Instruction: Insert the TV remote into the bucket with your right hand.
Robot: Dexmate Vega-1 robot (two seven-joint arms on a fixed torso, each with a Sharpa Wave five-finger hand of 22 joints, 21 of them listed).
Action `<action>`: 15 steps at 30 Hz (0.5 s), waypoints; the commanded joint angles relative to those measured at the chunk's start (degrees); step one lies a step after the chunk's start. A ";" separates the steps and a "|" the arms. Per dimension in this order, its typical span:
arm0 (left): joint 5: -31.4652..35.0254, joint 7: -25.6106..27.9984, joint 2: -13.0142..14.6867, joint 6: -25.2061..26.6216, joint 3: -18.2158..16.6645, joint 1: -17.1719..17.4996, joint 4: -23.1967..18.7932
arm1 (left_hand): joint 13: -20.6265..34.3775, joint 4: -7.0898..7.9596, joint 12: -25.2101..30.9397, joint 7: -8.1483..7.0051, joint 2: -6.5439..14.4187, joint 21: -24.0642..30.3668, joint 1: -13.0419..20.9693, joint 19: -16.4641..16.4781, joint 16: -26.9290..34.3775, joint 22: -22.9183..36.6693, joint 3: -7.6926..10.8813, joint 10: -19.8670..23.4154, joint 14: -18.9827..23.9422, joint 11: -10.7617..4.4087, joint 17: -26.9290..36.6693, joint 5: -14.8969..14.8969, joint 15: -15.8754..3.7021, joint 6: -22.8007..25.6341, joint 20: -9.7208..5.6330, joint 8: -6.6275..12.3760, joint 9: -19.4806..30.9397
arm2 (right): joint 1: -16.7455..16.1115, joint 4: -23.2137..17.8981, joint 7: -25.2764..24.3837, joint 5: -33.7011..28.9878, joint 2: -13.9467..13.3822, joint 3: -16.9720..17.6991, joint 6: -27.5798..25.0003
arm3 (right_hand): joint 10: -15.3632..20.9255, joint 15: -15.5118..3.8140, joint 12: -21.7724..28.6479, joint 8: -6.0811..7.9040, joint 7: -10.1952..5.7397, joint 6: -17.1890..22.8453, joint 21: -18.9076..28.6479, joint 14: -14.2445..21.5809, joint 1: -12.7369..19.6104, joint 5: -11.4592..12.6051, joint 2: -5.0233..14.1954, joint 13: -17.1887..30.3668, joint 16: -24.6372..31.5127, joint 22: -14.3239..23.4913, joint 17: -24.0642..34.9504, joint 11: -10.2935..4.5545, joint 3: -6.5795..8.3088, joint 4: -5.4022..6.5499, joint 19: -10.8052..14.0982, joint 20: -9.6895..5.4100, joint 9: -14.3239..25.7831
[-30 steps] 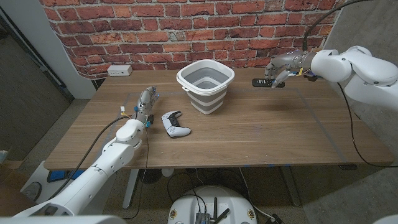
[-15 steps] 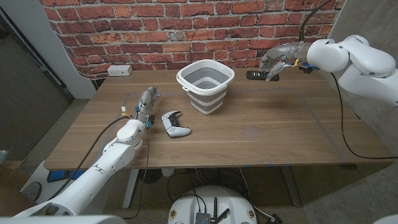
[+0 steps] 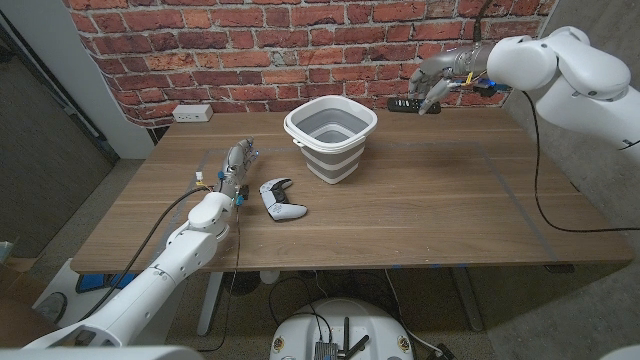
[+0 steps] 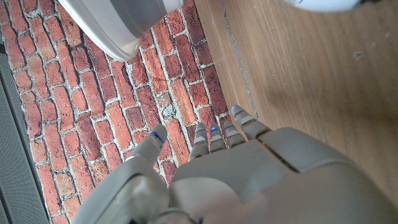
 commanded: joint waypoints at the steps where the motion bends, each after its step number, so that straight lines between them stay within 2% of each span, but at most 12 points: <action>1: -0.01 -0.47 -0.39 -0.62 0.22 -0.32 0.71 | 0.23 -0.12 0.10 -0.10 4.81 0.11 0.10 0.29 0.11 0.35 0.10 0.09 0.07 -0.10 0.08 -0.02 -0.06 0.44 -2.03 0.20 0.31 | 6.34 1.37 3.51 -0.23 3.48 -2.19 0.92 | 7.59 -8.89 0.55 0.53 -2.11 2.88 0.08 0.48 -0.84 0.60 3.26 0.96 0.18 0.00 0.02 -6.90 0.29 0.32 0.29 0.43 0.06; 15: 0.30 -1.02 -0.01 -0.72 0.47 -0.27 0.34 | 0.23 -0.14 0.11 -0.07 4.83 0.11 0.13 0.27 0.11 0.35 0.11 0.11 0.08 -0.10 0.07 -0.01 -0.06 0.56 -2.05 0.22 0.31 | 13.08 6.50 4.73 -0.83 9.84 -6.72 4.26 | 7.86 -8.86 0.53 0.31 -2.13 2.90 0.04 0.78 -1.08 0.83 3.21 1.12 0.03 -0.01 -0.09 -6.90 0.24 0.22 0.18 0.74 -0.09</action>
